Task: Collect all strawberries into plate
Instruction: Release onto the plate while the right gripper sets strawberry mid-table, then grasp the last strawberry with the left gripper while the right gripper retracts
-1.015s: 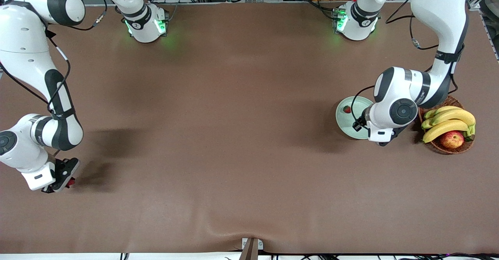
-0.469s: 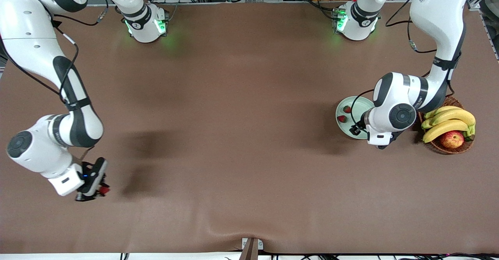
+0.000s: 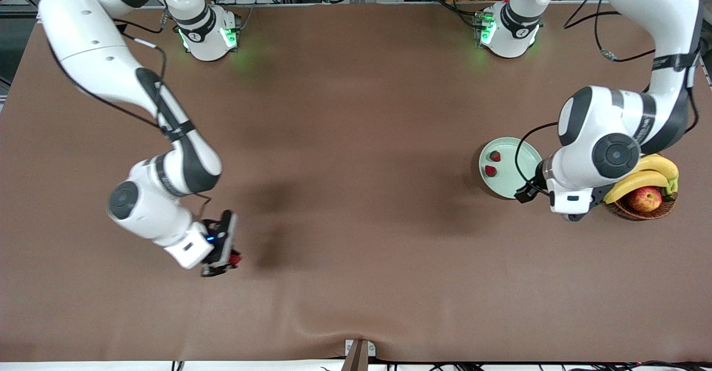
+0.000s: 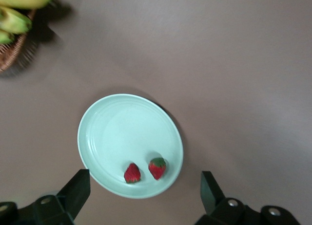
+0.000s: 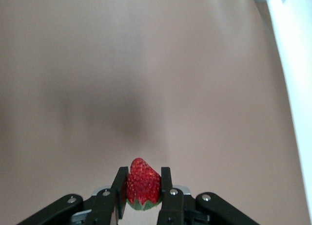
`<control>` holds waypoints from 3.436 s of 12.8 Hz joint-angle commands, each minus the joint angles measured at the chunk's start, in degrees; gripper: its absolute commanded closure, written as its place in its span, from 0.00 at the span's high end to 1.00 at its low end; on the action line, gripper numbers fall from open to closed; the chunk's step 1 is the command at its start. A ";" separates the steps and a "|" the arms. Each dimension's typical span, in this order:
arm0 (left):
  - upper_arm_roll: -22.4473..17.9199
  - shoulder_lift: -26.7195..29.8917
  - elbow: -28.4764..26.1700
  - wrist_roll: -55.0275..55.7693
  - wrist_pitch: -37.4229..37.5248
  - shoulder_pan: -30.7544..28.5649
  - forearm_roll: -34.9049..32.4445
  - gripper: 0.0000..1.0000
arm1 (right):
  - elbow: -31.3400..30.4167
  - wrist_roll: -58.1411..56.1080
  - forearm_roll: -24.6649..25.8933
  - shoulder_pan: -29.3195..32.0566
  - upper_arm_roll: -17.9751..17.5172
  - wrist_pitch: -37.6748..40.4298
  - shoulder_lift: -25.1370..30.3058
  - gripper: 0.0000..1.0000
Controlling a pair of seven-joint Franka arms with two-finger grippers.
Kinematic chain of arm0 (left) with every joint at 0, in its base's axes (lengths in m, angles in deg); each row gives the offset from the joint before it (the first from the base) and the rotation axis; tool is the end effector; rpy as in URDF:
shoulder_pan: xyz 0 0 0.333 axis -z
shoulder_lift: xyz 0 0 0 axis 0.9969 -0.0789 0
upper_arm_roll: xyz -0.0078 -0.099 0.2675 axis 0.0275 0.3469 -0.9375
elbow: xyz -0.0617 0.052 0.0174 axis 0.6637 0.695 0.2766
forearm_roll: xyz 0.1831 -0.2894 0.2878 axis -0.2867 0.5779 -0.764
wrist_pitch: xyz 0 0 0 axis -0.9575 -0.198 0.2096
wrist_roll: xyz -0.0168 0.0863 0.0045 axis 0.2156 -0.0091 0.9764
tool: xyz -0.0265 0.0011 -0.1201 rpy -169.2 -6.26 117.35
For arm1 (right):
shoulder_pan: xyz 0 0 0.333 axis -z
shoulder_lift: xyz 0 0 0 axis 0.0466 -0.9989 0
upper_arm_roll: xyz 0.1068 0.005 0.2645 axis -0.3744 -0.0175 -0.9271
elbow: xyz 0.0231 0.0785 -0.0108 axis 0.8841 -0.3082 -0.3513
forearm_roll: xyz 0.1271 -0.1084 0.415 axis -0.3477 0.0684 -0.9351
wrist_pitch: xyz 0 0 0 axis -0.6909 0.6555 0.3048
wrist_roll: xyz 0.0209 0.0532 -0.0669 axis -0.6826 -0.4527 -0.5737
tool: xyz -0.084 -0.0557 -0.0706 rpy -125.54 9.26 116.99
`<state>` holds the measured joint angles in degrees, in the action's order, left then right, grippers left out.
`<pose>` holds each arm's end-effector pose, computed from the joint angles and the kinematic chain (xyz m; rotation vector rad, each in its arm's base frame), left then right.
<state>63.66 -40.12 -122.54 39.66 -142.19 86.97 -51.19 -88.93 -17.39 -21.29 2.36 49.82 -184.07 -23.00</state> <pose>0.6528 -0.1277 0.3089 -2.7996 -1.0591 0.1914 0.7398 0.2275 0.1933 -2.1833 -2.1158 -0.5169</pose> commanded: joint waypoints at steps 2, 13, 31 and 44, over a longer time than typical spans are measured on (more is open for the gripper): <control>2.68 -0.73 6.40 0.09 3.50 0.61 0.60 1.00 | -0.44 13.35 -0.30 -9.24 0.68 0.01 0.36 0.00; 6.11 0.94 12.47 -0.09 3.67 0.35 0.60 1.00 | -4.48 51.61 0.14 -26.23 4.01 0.01 -2.19 0.10; 2.80 -23.39 20.64 35.66 -22.77 24.76 7.10 1.00 | -19.78 56.81 -0.65 -1.30 11.85 27.04 35.93 1.00; 0.23 -32.37 20.38 60.12 -29.02 33.22 7.45 1.00 | -10.05 66.61 -5.31 3.39 23.01 55.97 46.50 1.00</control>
<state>64.56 -71.39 -103.93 98.67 -170.94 119.29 -44.40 -102.53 44.18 -26.14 5.95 73.32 -132.11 23.05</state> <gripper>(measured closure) 0.000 0.000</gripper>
